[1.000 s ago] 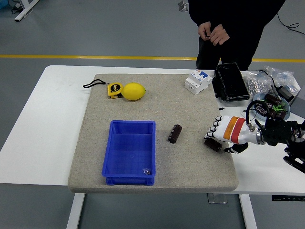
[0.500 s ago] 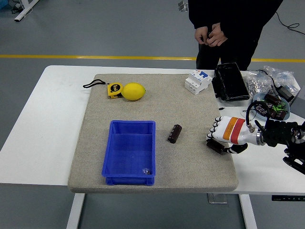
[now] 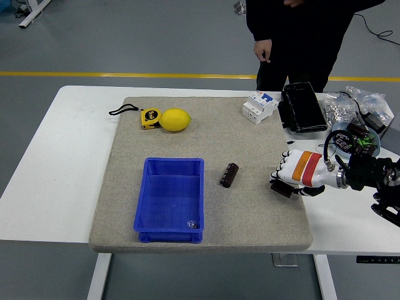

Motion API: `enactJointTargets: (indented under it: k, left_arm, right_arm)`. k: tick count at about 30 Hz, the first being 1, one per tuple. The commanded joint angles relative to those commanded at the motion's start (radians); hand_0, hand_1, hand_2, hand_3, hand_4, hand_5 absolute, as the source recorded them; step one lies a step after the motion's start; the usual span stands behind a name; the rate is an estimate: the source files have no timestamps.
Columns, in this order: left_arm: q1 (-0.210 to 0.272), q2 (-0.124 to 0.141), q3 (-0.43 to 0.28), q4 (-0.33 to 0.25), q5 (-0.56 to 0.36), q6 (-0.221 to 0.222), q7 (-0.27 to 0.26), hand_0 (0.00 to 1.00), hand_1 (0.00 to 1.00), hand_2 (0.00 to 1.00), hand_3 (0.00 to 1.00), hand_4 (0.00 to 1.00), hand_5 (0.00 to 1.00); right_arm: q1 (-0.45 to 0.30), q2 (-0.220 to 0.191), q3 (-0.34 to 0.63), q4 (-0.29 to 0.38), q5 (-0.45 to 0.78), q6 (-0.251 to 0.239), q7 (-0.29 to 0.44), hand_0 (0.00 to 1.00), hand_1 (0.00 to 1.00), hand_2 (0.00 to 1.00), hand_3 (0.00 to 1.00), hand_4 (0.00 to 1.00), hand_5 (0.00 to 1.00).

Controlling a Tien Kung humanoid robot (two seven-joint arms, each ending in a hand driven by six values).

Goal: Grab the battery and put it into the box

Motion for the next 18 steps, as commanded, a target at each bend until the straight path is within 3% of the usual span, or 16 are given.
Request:
enactJointTargets:
  k: [9, 18]
  left_arm:
    - [0.010, 0.005, -0.009, 0.000, 0.011, 0.002, 0.002, 0.762, 0.713, 0.736, 0.638, 0.711, 0.632]
    - [0.017, 0.011, 0.007, 0.000, -0.007, 0.007, -0.001, 0.762, 0.711, 0.736, 0.639, 0.711, 0.631]
  right_arm:
    - [-0.011, 0.010, 0.131, 0.069, 0.029, -0.002, -0.020, 0.696, 0.525, 0.539, 0.515, 0.613, 0.095]
    - [-0.012, 0.074, 0.268, 0.152, 0.086, -0.010, -0.054, 0.699, 0.526, 0.543, 0.515, 0.615, 0.095]
